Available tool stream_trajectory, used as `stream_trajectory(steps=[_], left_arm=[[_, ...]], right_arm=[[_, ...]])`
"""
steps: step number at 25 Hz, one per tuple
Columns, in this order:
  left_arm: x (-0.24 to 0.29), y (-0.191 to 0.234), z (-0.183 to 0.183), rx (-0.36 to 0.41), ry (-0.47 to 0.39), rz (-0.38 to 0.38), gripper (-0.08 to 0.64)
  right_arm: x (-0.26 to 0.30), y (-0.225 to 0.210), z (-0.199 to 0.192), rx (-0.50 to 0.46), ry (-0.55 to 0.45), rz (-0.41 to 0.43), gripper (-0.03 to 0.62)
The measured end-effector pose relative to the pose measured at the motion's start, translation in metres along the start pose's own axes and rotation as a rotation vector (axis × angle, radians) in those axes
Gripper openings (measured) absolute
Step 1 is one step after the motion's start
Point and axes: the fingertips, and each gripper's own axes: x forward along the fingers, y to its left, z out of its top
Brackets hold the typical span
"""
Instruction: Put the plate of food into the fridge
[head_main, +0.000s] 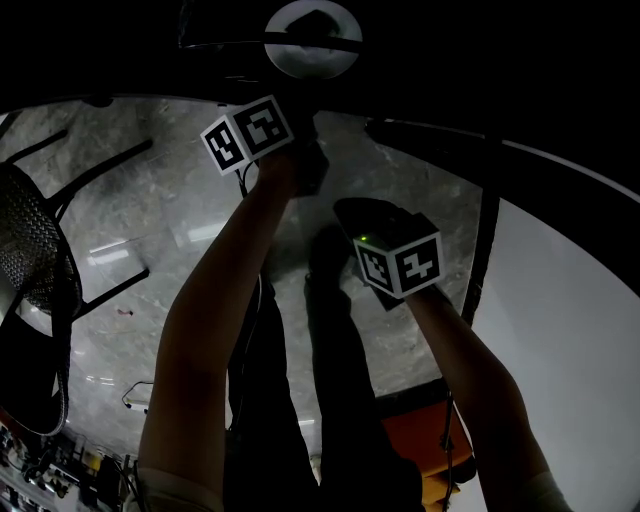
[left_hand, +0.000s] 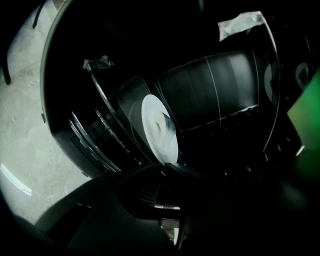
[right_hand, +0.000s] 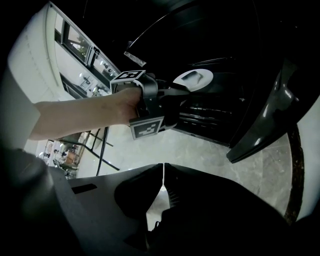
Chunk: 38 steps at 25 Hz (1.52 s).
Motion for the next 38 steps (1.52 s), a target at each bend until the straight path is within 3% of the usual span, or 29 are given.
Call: stream_trajectory(steps=[14,21,27,30,38], left_arm=[[0.01,-0.006,0.014,0.009,-0.025,-0.004,0.025],[0.005,-0.026,0.013,0.004,-0.056,-0.092,0.026],[-0.005,-0.034,0.006,0.008,-0.03,-0.105,0.026],[-0.019,-0.039,0.0,0.079,0.022,-0.105,0.026],[-0.073,-0.053,-0.023,0.413,0.278,-0.092,0.018]], right_arm=[[-0.004,-0.009,-0.003,0.012,-0.001,-0.008,0.025],[-0.003,-0.008,-0.006,0.005,0.006,-0.008,0.025],[-0.004,-0.001,-0.005,-0.013,0.01,-0.008,0.025],[-0.006,0.003,-0.003,-0.02,0.013,-0.012,0.025],[-0.009,0.057,0.015,-0.035,0.016,0.02,0.025]])
